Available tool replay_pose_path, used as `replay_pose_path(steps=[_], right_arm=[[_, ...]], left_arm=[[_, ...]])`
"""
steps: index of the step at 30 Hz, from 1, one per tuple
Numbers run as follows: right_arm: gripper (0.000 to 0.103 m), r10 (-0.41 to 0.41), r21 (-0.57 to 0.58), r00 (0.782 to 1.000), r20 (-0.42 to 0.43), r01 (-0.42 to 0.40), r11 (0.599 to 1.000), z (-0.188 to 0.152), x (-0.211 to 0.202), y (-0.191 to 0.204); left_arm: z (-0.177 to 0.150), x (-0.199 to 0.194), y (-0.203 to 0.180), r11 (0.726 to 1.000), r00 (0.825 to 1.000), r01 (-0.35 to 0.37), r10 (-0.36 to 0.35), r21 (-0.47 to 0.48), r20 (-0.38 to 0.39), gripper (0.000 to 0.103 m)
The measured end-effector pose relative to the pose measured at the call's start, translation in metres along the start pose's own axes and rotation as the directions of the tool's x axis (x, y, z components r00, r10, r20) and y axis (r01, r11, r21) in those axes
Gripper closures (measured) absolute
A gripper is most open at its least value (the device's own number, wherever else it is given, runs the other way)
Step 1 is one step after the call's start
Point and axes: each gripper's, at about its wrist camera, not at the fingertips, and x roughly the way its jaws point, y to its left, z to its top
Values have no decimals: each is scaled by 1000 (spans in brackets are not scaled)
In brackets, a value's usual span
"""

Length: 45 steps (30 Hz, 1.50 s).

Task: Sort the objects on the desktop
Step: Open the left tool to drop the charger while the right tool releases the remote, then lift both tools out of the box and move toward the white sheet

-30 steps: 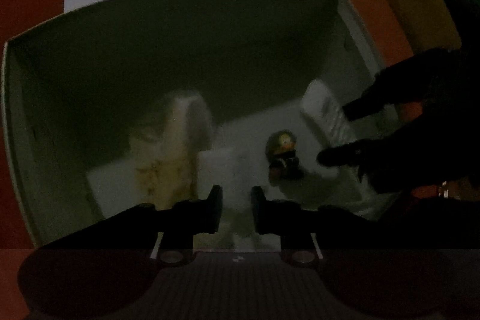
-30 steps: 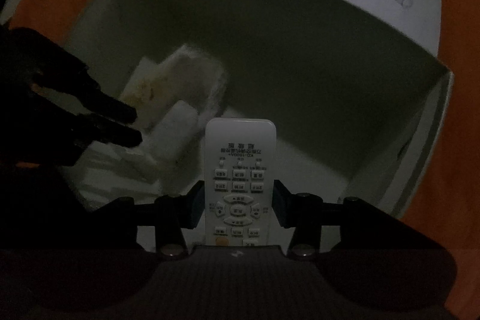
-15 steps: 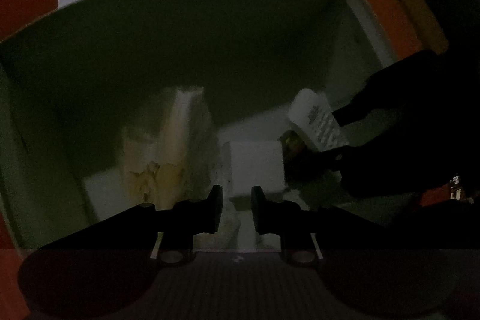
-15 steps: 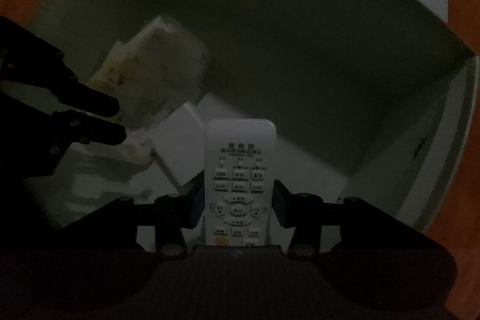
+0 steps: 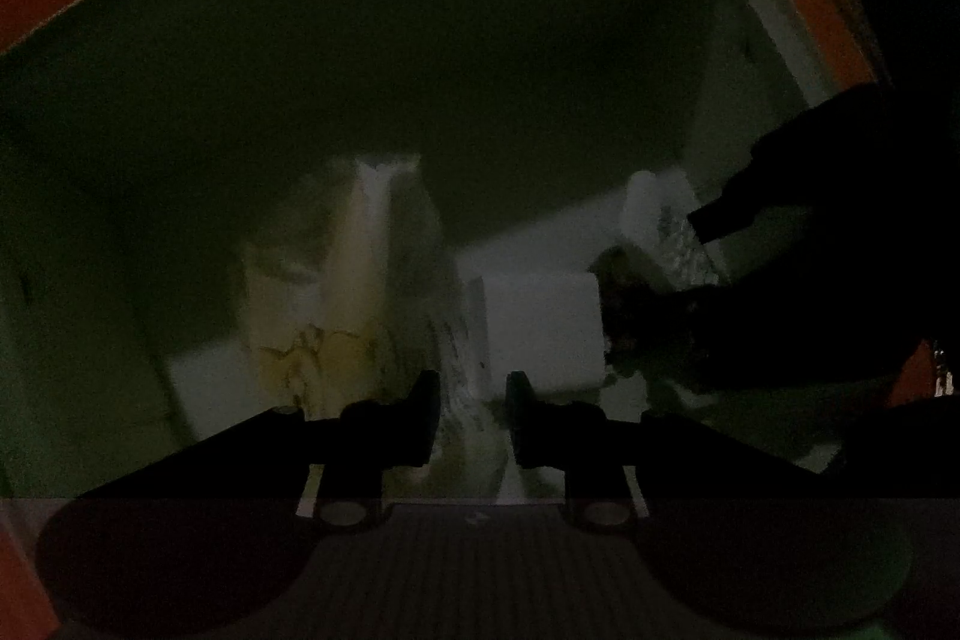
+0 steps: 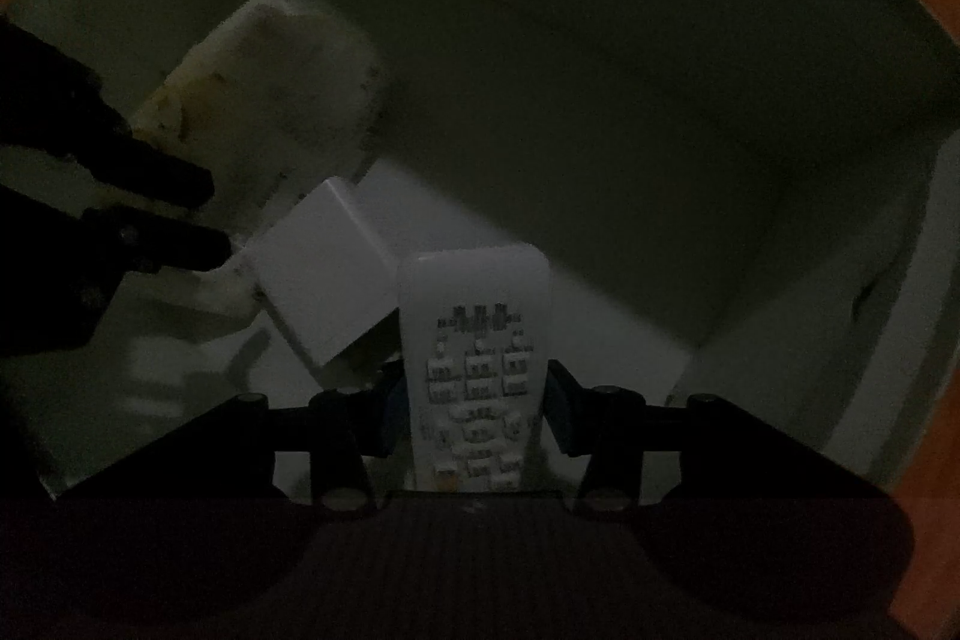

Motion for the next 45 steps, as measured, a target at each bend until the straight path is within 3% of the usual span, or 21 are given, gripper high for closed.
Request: replay_pose_path(steps=[6, 13, 15, 17, 31, 38, 42, 45], right_arm=[[52, 1, -4, 1000, 2, -1, 1000, 1, 1, -1], [45, -11, -9, 1000, 13, 11, 1000, 1, -3, -3], [40, 3, -8, 1000, 23, -3, 1000, 3, -9, -4], [38, 17, -1, 999, 44, -16, 1000, 5, -17, -4], [38, 60, 55, 976, 209, -73, 996, 28, -79, -8], [37, 49, 111, 954, 295, -86, 990, 44, -110, -24], [37, 36, 142, 940, 339, -89, 986, 53, -119, -35], [37, -5, 175, 925, 379, -66, 982, 61, -123, -49]], left_arm=[[-3, 8, -2, 1000, 999, -19, 20, 12, -26, 79], [-4, 4, 0, 1000, 1000, -16, 17, 17, -27, 78], [-3, 0, 1, 1000, 1000, -11, 11, 8, -15, 71], [-2, -6, 2, 1000, 1000, 4, -4, -1, -4, 71], [24, -58, 9, 999, 992, 30, -27, -23, 123, 71], [46, -86, 23, 998, 977, 17, -4, -57, 211, 71], [63, -90, 28, 997, 968, -11, 31, -82, 247, 65], [73, -92, 37, 994, 960, -28, 55, -104, 275, 65]])
